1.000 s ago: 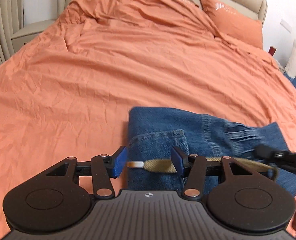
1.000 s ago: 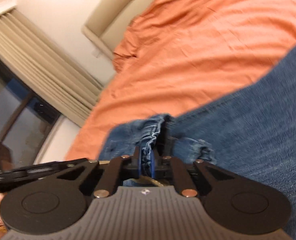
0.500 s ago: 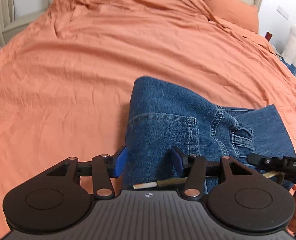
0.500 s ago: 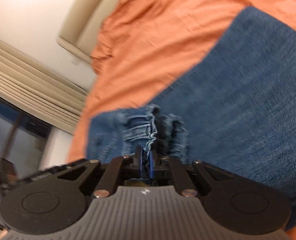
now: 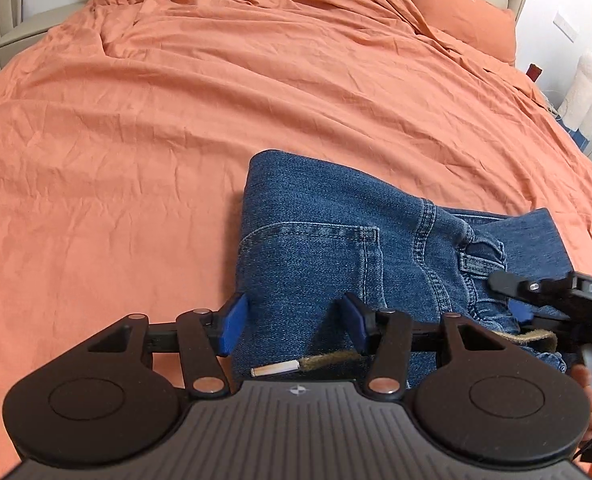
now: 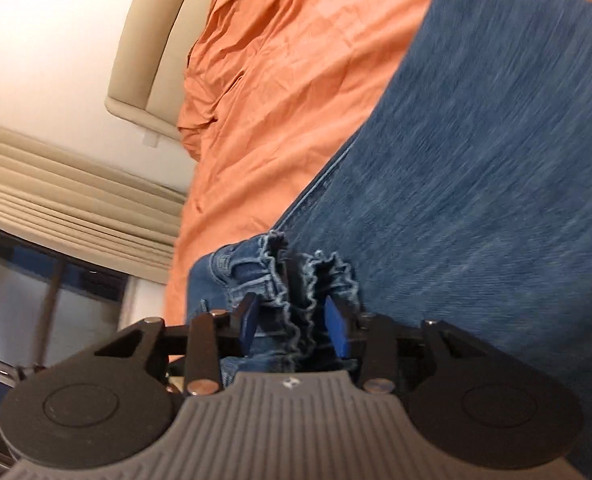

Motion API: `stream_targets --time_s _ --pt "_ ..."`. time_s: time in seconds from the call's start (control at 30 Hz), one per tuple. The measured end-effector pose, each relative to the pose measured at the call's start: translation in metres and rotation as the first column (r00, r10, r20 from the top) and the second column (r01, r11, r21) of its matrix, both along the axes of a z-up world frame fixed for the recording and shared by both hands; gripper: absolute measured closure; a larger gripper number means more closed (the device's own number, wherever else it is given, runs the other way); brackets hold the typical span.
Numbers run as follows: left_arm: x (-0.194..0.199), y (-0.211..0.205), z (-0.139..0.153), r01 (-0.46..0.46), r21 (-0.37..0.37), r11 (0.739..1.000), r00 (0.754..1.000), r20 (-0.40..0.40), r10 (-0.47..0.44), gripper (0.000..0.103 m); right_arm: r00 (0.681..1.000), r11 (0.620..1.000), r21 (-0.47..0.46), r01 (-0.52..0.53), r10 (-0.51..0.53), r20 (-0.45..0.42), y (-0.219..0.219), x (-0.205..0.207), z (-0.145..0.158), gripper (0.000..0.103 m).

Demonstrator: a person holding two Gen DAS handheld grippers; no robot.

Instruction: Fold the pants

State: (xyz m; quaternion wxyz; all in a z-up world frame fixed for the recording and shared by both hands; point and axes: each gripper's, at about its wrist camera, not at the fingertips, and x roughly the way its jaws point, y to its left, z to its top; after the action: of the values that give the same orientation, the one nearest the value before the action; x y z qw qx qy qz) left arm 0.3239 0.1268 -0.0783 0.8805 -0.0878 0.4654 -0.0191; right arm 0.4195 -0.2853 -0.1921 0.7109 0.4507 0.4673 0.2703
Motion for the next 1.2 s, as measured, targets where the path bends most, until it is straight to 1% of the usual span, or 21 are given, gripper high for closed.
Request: stream_targets --time_s 0.03,0.07,0.13,0.2,0.23,0.27,0.33,0.4,0.47,0.5,0.57,0.67,0.7,0.77,0.83,0.87,0.93,1.0,1.07,1.13,1.2 --pt "-0.001 0.0 0.001 0.0 0.0 1.0 1.0 0.002 0.0 0.047 1.0 1.0 0.002 -0.011 0.011 0.0 0.005 0.0 -0.002 0.071" --pt "-0.001 0.001 0.003 -0.001 0.001 1.0 1.0 0.008 0.001 0.048 1.0 1.0 -0.018 -0.016 0.016 0.008 0.011 -0.001 -0.001 0.078" --pt "-0.004 0.004 0.01 -0.009 -0.007 1.0 0.999 0.031 0.009 0.048 0.999 0.998 -0.052 -0.019 0.021 0.04 0.015 -0.003 0.005 0.085" --pt "-0.009 0.009 0.02 -0.022 -0.027 0.999 0.998 0.06 0.023 0.048 0.997 0.998 -0.068 -0.016 0.021 0.075 0.014 -0.007 0.019 0.089" --pt "-0.013 0.011 0.025 -0.027 -0.038 0.999 0.997 0.077 0.03 0.048 0.993 0.996 -0.086 -0.015 0.025 0.112 0.014 -0.01 0.029 0.09" --pt "-0.016 0.014 0.03 -0.031 -0.049 0.998 0.995 0.093 0.035 0.048 0.988 0.994 -0.111 -0.012 0.028 0.15 0.014 -0.014 0.041 0.09" --pt "-0.022 0.02 0.037 -0.03 -0.055 0.998 0.993 0.117 0.036 0.048 0.981 0.987 -0.162 -0.005 0.036 0.191 0.017 -0.02 0.066 0.091" --pt "-0.026 0.025 0.042 -0.035 -0.063 0.997 0.99 0.131 0.043 0.048 0.974 0.98 -0.2 -0.013 0.058 0.219 0.023 -0.02 0.095 0.091" --pt "-0.028 0.03 0.045 -0.045 -0.082 0.996 0.989 0.138 0.056 0.051 0.968 0.967 -0.252 -0.044 0.103 0.227 0.029 -0.016 0.127 0.091" --pt "-0.03 0.032 0.046 -0.048 -0.093 0.994 0.988 0.144 0.061 0.054 0.965 0.958 -0.281 -0.053 0.121 0.231 0.032 -0.013 0.145 0.091" --pt "-0.032 0.036 0.048 -0.046 -0.126 0.991 0.986 0.153 0.065 0.054 0.951 0.935 -0.35 -0.06 0.16 0.266 0.036 -0.008 0.184 0.092" --pt "-0.033 0.036 0.051 -0.024 -0.157 0.987 0.984 0.169 0.051 0.054 0.928 0.897 -0.44 -0.028 0.187 0.322 0.028 -0.002 0.234 0.092" --pt "-0.034 0.035 0.051 -0.014 -0.163 0.987 0.983 0.177 0.043 0.054 0.923 0.882 -0.471 -0.011 0.19 0.334 0.023 -0.001 0.247 0.092" --pt "-0.031 0.029 0.05 0.01 -0.169 0.986 0.982 0.188 0.022 0.054 0.923 0.85 -0.527 0.018 0.188 0.335 0.011 0.004 0.261 0.092" --pt "-0.027 0.022 0.045 0.034 -0.173 0.984 0.983 0.186 -0.001 0.054 0.934 0.823 -0.567 0.043 0.168 0.314 -0.01 0.01 0.257 0.092" --pt "-0.025 0.017 0.042 0.044 -0.175 0.984 0.983 0.183 -0.011 0.054 0.944 0.81 -0.585 0.051 0.152 0.293 -0.02 0.015 0.247 0.092" --pt "-0.022 0.008 0.035 0.063 -0.177 0.982 0.984 0.174 -0.032 0.054 0.966 0.787 -0.614 0.061 0.11 0.236 -0.044 0.024 0.216 0.092" --pt "-0.018 -0.002 0.028 0.081 -0.173 0.982 0.985 0.162 -0.052 0.054 0.988 0.775 -0.63 0.055 0.05 0.147 -0.071 0.033 0.174 0.093" --pt "-0.014 -0.011 0.022 0.1 -0.156 0.983 0.985 0.152 -0.076 0.054 0.998 0.772 -0.634 0.043 0.003 0.07 -0.092 0.036 0.132 0.093" --pt "-0.01 -0.017 0.016 0.118 -0.137 0.984 0.985 0.142 -0.098 0.054 0.999 0.789 -0.612 0.046 -0.02 0.049 -0.104 0.041 0.105 0.093" --pt "-0.006 -0.024 0.009 0.131 -0.126 0.983 0.985 0.125 -0.115 0.054 0.999 0.801 -0.597 0.049 -0.029 0.043 -0.111 0.045 0.088 0.093"
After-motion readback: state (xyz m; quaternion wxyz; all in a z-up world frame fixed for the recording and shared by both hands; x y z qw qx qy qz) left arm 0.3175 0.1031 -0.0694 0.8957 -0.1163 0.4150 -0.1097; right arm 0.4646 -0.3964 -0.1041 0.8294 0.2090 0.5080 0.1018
